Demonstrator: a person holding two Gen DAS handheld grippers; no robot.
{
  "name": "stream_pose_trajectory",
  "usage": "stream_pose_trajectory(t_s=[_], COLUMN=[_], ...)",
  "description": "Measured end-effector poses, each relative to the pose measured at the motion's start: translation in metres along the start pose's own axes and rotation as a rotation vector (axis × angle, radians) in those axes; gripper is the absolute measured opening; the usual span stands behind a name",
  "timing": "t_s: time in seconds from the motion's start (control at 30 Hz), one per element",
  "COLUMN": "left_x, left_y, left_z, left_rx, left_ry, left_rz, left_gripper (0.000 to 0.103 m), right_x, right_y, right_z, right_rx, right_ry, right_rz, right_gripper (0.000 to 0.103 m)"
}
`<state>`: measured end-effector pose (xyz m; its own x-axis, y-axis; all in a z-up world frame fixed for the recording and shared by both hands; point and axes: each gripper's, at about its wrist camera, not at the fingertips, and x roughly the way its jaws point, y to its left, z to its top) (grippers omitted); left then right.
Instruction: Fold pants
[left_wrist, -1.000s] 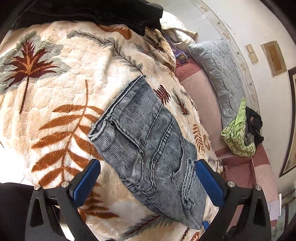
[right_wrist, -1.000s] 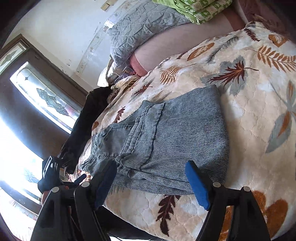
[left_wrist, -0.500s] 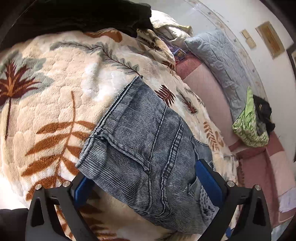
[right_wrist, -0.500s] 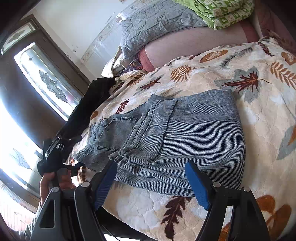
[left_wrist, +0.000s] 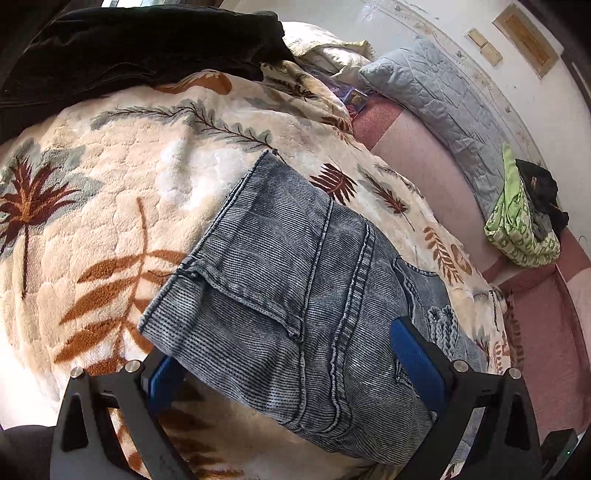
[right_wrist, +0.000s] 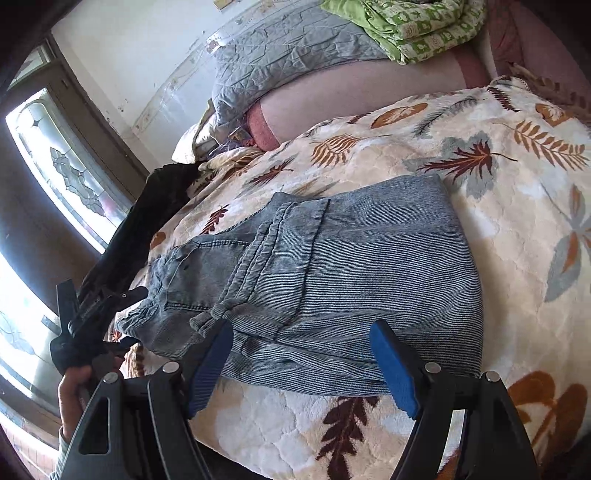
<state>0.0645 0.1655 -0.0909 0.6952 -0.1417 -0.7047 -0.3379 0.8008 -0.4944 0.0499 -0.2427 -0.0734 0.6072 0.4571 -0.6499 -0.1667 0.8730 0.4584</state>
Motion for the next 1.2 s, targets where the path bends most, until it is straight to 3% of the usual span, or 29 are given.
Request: stream_pose_trajectory(t_s=[0.27, 0.37, 0.53, 0.7, 0.9, 1.0, 1.2], left_x=[0.002, 0.000, -0.003, -0.005, -0.007, -0.006, -0.002], left_y=[-0.005, -0.001, 0.015, 0.020, 0.030, 0.032, 0.034], left_z=[-0.002, -0.001, 0.005, 0.006, 0.009, 0.010, 0.014], left_rx=[0.018, -0.012, -0.113, -0.150, -0.208, -0.222, -0.234], left_ry=[-0.007, -0.011, -0.019, -0.026, -0.027, -0.024, -0.026], left_rz=[0.024, -0.004, -0.083, -0.108, -0.152, -0.169, -0.181], left_gripper=[0.101, 0.101, 0.101, 0.101, 0.101, 0.101, 0.101], right_x=[-0.001, -0.002, 0.010, 0.060, 0.140, 0.161, 0.202], right_y=[-0.003, 0.005, 0.053, 0.108, 0.126, 0.113, 0.099], right_z=[-0.005, -0.003, 0.019, 0.039, 0.055, 0.073, 0.111], right_rx=[0.008, -0.001, -0.071, -0.062, 0.141, 0.289, 0.441], right_ry=[-0.001, 0.013, 0.105, 0.282, 0.518, 0.526, 0.496], right_rz=[-0.009, 0.002, 0.126, 0.269, 0.298, 0.297, 0.367], right_gripper=[0.079, 0.079, 0.079, 0.079, 0.079, 0.079, 0.079])
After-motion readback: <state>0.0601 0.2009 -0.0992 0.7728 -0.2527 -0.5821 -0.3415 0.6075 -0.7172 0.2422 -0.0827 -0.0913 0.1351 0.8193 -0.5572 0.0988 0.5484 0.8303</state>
